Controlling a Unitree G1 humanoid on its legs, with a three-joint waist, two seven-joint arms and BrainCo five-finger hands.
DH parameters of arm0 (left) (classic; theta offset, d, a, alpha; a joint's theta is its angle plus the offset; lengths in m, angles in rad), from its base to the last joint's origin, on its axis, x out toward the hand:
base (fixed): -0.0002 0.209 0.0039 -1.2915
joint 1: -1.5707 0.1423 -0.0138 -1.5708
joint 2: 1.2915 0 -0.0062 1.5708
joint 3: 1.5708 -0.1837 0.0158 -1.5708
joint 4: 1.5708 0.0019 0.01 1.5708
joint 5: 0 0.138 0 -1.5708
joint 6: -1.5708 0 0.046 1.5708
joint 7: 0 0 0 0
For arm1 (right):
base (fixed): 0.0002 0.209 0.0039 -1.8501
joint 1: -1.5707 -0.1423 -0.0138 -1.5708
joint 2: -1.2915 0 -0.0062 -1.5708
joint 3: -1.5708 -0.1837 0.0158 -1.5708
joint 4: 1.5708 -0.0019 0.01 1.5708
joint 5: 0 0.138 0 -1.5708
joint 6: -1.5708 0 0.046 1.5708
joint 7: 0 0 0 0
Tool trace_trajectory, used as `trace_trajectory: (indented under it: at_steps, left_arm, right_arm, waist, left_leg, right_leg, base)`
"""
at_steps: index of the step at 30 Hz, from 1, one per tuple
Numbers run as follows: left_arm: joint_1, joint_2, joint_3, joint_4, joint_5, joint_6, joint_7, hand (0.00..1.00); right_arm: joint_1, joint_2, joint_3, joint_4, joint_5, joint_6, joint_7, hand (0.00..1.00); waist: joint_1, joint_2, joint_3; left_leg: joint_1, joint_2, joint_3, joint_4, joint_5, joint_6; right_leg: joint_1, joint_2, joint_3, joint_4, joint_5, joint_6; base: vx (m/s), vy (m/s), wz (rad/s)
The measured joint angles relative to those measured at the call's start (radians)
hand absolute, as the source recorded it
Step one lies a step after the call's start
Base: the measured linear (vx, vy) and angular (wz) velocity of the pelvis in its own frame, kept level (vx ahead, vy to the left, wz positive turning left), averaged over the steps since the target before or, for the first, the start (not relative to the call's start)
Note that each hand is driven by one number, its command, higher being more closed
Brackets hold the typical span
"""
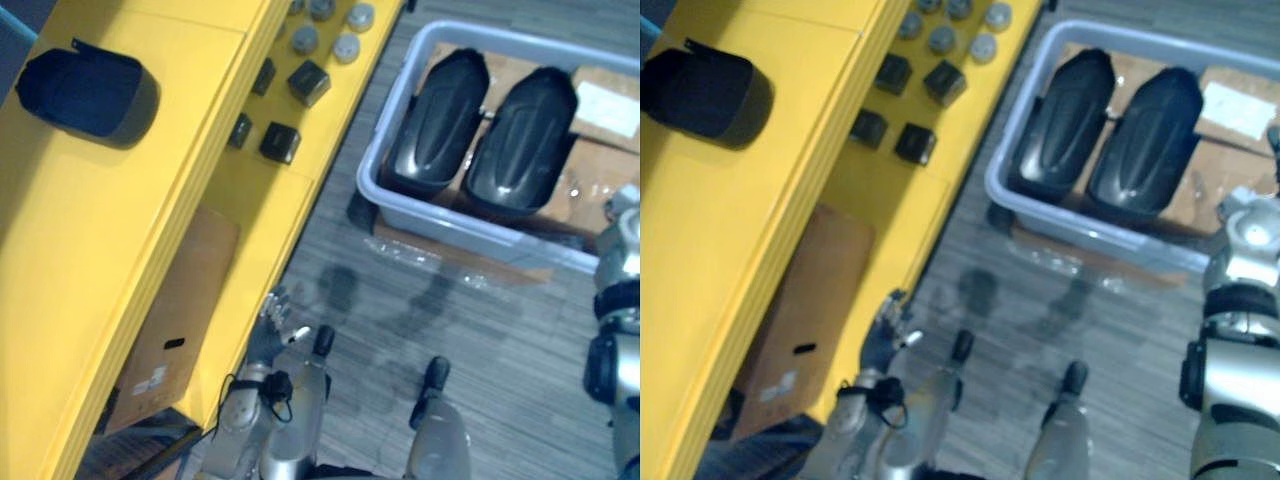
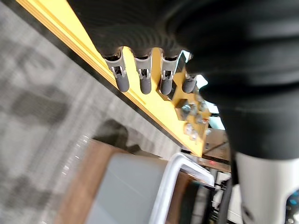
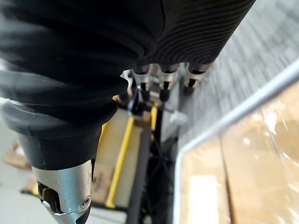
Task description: Walk over and take plastic housings, then place them on the shelf
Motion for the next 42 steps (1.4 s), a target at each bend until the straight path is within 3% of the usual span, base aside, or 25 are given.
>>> trace_trajectory:
  at_steps: [8,16,37,42]
  left_arm:
    - [-0.025,-0.008,-0.039,0.043,-0.038,-0.008,0.007,0.00]
    - [-0.026,-0.012,-0.074,0.052,-0.042,-0.018,0.005,0.00]
    - [-0.026,-0.036,-0.113,0.068,-0.068,-0.049,0.006,0.00]
    - [-0.026,-0.036,-0.114,0.070,-0.070,-0.050,0.006,0.00]
  right_arm:
    - [-0.048,-0.029,0.063,0.142,-0.001,0.146,0.159,0.00]
    - [-0.110,-0.069,0.111,0.188,-0.063,0.204,0.235,0.00]
    - [-0.153,-0.069,0.218,0.062,-0.158,0.152,0.140,0.00]
    - [-0.153,-0.068,0.236,0.057,-0.159,0.176,0.140,0.00]
  waist:
    - [0.018,0.026,0.008]
    - [0.021,0.047,0.012]
    - [0.034,0.052,0.009]
    - [0.045,0.053,0.008]
  left_leg:
    - [-0.030,-0.002,-0.002,-0.038,0.046,-0.006]
    - [-0.043,-0.003,-0.029,-0.046,0.063,-0.012]
    - [-0.060,-0.003,-0.035,-0.033,0.067,-0.015]
    - [-0.062,-0.004,-0.035,-0.030,0.067,-0.015]
  right_leg:
    - [-0.078,-0.015,0.001,0.082,-0.028,0.002]
    - [-0.092,-0.020,-0.024,0.108,-0.036,-0.004]
    - [-0.102,-0.019,-0.030,0.120,-0.038,-0.006]
    - [-0.102,-0.020,-0.030,0.121,-0.038,-0.006]
  base:
    - [-0.06,-0.014,0.05]
    - [-0.02,-0.003,0.09]
    - [0.00,0.000,0.01]
    - [0.00,0.000,0.00]
